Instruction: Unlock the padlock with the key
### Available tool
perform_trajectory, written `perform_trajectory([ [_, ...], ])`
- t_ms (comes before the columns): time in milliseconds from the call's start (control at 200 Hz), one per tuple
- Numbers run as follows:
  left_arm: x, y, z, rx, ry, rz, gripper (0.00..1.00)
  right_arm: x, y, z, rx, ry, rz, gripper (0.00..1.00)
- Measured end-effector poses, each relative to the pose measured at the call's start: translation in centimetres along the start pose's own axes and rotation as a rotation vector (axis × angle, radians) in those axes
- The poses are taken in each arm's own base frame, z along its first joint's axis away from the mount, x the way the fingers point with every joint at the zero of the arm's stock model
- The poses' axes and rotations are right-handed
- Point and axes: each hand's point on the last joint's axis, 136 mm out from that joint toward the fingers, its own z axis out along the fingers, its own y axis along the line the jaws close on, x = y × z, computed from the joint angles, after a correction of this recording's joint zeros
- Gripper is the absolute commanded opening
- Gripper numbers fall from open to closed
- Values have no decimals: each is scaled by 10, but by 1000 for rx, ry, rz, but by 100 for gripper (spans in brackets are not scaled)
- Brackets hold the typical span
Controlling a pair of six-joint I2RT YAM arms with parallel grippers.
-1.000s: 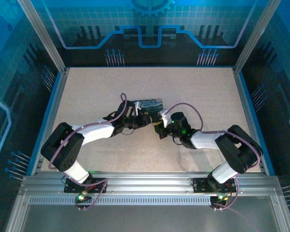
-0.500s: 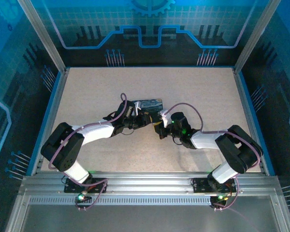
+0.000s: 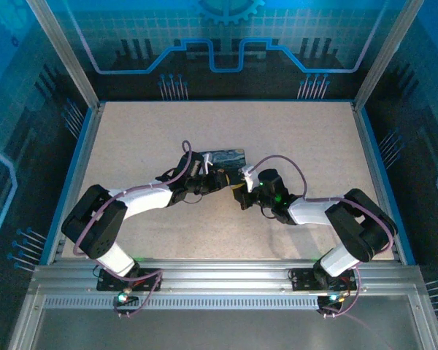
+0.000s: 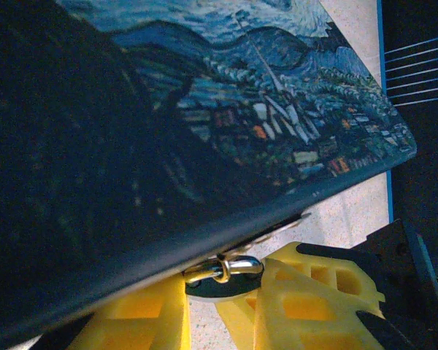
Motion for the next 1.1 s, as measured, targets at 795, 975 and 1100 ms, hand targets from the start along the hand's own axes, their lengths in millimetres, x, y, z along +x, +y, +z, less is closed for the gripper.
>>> perform_trajectory([
  [795,0,0,0,-1,0,0,24,1,3,0,-20,4,0,0],
  [975,0,0,0,-1,0,0,24,0,3,0,-17,3,0,0],
  [1100,0,0,0,-1,0,0,24,0,3,0,-18,2,0,0],
])
